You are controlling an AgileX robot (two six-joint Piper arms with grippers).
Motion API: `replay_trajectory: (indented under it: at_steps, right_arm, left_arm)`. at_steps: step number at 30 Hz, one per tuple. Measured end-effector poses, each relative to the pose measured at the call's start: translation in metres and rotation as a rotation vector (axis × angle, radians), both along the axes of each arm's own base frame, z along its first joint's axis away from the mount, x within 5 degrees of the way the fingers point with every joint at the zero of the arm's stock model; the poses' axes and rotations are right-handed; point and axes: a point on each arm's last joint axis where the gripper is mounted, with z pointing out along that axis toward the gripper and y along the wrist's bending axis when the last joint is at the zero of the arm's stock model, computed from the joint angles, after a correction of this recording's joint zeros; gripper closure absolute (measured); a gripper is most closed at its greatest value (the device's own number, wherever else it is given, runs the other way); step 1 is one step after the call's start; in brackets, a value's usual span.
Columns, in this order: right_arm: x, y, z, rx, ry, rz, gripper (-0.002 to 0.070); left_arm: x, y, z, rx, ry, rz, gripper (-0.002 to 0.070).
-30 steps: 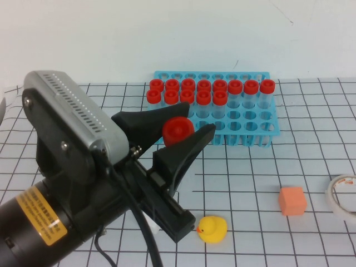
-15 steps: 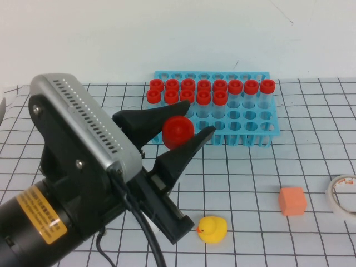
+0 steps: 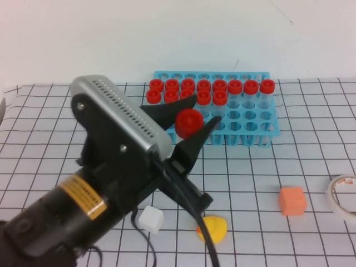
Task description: Place the test tubes
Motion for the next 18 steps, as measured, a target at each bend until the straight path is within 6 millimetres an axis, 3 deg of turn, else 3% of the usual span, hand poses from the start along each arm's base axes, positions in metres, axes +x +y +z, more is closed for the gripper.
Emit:
replay_trajectory:
  at_steps: [8, 18]
  right_arm:
    - [0.0, 0.0, 0.0, 0.0, 0.0, 0.0, 0.0678]
    - [0.0, 0.0, 0.0, 0.0, 0.0, 0.0, 0.0677]
  left_arm:
    - [0.036, -0.001, -0.001, -0.264, 0.191, -0.02, 0.0424]
    - [0.093, -0.036, 0.002, -0.243, 0.242, 0.011, 0.0424]
